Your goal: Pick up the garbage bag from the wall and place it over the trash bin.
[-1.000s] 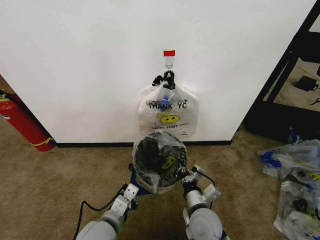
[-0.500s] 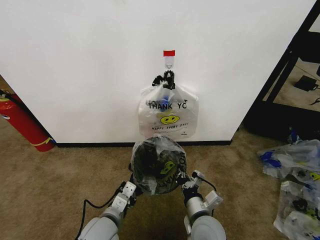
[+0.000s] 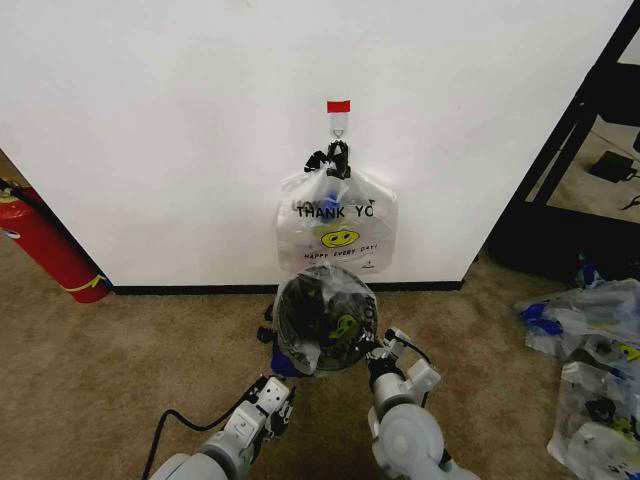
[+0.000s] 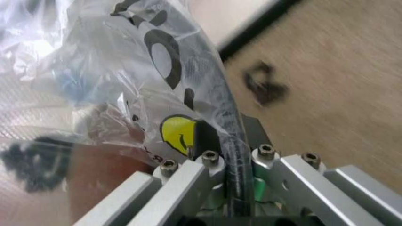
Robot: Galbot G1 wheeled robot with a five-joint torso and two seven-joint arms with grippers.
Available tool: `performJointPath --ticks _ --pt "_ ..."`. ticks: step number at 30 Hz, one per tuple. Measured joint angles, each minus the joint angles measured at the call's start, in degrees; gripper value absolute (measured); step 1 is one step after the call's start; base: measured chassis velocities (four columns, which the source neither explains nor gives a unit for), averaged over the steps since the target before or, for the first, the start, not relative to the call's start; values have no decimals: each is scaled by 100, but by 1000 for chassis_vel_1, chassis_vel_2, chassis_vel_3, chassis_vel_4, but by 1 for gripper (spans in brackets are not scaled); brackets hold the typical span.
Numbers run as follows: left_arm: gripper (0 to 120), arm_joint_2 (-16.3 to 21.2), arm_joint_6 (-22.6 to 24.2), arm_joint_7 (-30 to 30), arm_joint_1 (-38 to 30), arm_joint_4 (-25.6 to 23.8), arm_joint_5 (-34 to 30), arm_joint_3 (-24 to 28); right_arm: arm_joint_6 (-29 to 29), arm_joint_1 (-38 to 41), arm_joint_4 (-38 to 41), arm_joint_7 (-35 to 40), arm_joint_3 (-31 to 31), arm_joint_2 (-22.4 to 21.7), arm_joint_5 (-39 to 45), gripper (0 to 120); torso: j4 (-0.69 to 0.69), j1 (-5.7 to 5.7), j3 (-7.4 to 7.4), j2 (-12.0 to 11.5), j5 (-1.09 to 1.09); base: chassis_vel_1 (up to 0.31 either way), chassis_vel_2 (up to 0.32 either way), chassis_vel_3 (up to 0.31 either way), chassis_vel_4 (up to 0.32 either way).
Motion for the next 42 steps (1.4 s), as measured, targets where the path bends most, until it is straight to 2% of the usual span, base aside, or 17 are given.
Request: performJointPath --ticks 2,4,9,11,13,15,18,21,22,24,28,31,34,37,38,40,42 --pt "51 -21 1 -253 -131 77 4 -86 -588 18 130 593 55 -25 97 0 -2 0 0 0 -1 0 0 0 0" --pt "59 -10 3 -410 -188 188 -46 -78 -872 51 169 971 86 -26 184 0 -2 0 0 0 -1 0 0 0 0" --pt "73 -44 27 -499 -199 283 -65 -15 -1031 118 124 1205 130 1 188 0 0 0 0 0 -2 0 0 0 0" --pt "84 -68 27 -509 -206 346 -55 20 -1102 155 59 1278 139 5 204 0 0 0 0 0 -1 0 0 0 0" --pt "86 -76 27 -515 -212 371 -48 30 -1117 162 39 1289 142 9 206 0 -1 0 0 0 -1 0 0 0 0" --pt "97 -84 25 -521 -215 412 -38 39 -1135 166 35 1290 155 28 217 0 0 0 0 0 -1 0 0 0 0" --pt "99 -86 15 -524 -206 442 -24 41 -1149 166 45 1270 167 43 229 0 0 0 0 0 -1 0 0 0 0" --pt "100 -101 -67 -543 -161 491 52 43 -1148 161 79 1234 172 55 233 13 0 0 0 0 -1 0 0 0 0" --pt "100 -101 -73 -550 -157 495 56 44 -1148 160 80 1233 172 56 233 13 0 0 0 0 -1 0 0 0 0" --pt "100 -103 -133 -638 -139 541 82 49 -1149 152 90 1233 172 65 220 25 0 0 0 0 -1 0 0 0 0" --pt "100 -101 -149 -658 -137 545 85 47 -1153 149 90 1232 177 64 208 34 -1 0 0 0 -1 0 0 0 0" --pt "100 -100 -152 -660 -136 545 85 46 -1174 136 91 1227 184 59 204 50 0 0 0 0 -1 0 0 0 0" --pt "100 -110 -157 -660 -144 545 87 49 -1191 112 109 1219 184 58 172 57 0 0 0 0 -1 0 0 0 0" --pt "100 -125 -193 -660 -156 585 105 69 -1198 -49 251 917 116 -44 -85 72 -1 0 0 0 -1 0 0 0 0" --pt "100 -125 -193 -660 -156 585 105 69 -1198 -49 251 917 116 -44 -85 72 -1 0 0 0 -1 0 0 0 0" --pt "100 -139 -269 -657 -161 642 111 80 -984 -196 364 387 51 -169 -590 79 -1 0 0 0 -1 0 0 0 0" --pt "100 -219 -531 -681 -179 732 75 79 -283 -299 319 -359 37 -270 -1564 89 0 0 0 0 0 0 0 0 0"
